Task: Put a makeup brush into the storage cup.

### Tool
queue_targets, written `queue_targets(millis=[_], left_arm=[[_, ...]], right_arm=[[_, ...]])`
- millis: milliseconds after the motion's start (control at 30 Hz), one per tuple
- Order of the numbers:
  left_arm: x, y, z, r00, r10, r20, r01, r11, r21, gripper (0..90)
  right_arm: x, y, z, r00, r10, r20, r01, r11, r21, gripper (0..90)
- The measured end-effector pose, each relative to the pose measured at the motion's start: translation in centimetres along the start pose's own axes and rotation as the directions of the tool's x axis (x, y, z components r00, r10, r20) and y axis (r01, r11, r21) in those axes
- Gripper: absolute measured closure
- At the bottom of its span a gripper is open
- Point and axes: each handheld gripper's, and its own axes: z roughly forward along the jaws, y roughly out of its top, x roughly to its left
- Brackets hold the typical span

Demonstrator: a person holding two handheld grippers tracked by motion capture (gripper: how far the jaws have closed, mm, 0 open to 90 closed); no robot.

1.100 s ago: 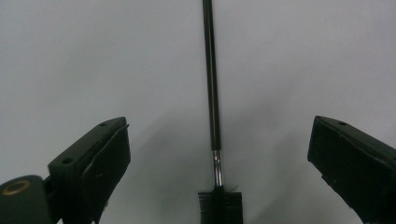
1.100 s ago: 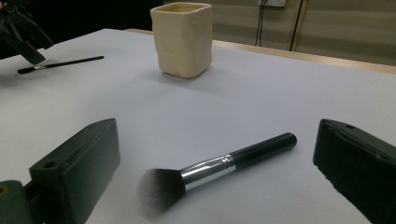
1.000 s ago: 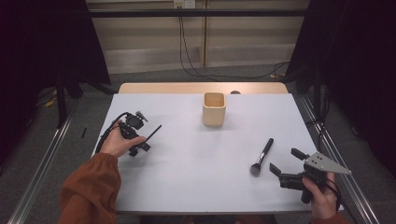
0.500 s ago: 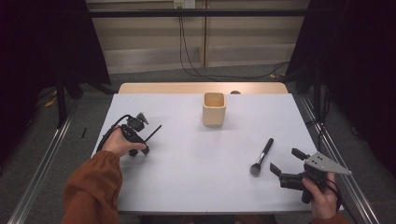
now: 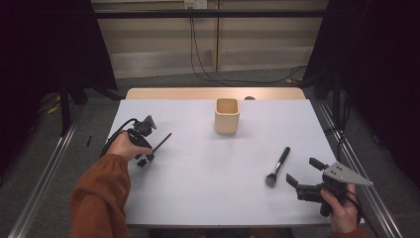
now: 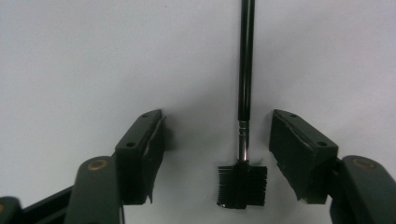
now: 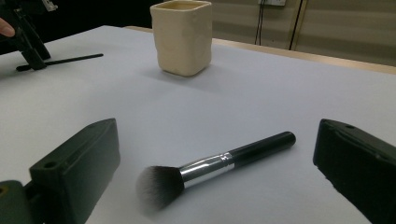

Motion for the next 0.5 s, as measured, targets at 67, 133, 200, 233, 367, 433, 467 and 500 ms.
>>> queue_targets(millis=[67, 133, 200, 233, 367, 433, 467, 500], left_arm=[[-0.08, 0.09, -0.08, 1.0000, 0.002, -0.002, -0.002, 0.9999, 0.010, 41.9], [-0.16, 0.16, -0.16, 0.9999, 0.011, -0.003, -0.011, 0.9999, 0.012, 47.4], [-0.11, 0.11, -0.27, 1.0000, 0.009, 0.002, -0.009, 0.9999, 0.006, 53.4], [-0.09, 0.07, -0.30, 1.0000, 0.009, 0.004, -0.009, 1.0000, 0.000, 55.6], [-0.31, 0.12, -0.35, 0.9999, 0.013, -0.001, -0.013, 0.9998, -0.013, 64.4], [-0.39, 0.17, -0.37, 0.9999, 0.016, -0.002, -0.016, 0.9998, -0.010, 68.7], [-0.56, 0.19, -0.37, 0.9997, 0.024, -0.008, -0.024, 0.9996, -0.016, 70.6], [-0.57, 0.18, -0.36, 0.9997, 0.026, -0.006, -0.026, 0.9995, -0.020, 71.6]], right_arm=[[0.01, 0.01, 0.02, 1.0000, -0.002, 0.000, 0.002, 1.000, 0.000, 0.3], [0.02, 0.01, 0.02, 1.0000, -0.002, -0.001, 0.002, 1.000, 0.000, 0.3], [0.01, 0.01, 0.08, 1.0000, -0.004, 0.000, 0.004, 1.000, 0.000, 0.3], [0.01, 0.01, 0.10, 1.0000, -0.005, -0.001, 0.005, 1.000, 0.000, 0.3], [-0.01, 0.01, 0.14, 1.0000, -0.007, -0.003, 0.007, 1.000, 0.003, 0.3], [-0.01, 0.02, 0.19, 1.0000, -0.008, -0.004, 0.008, 1.000, 0.004, 0.3], [0.02, 0.03, 0.22, 1.0000, -0.007, -0.004, 0.007, 1.000, 0.003, 0.3], [0.06, 0.05, 0.25, 1.0000, -0.003, -0.006, 0.003, 1.000, 0.003, 0.3]])
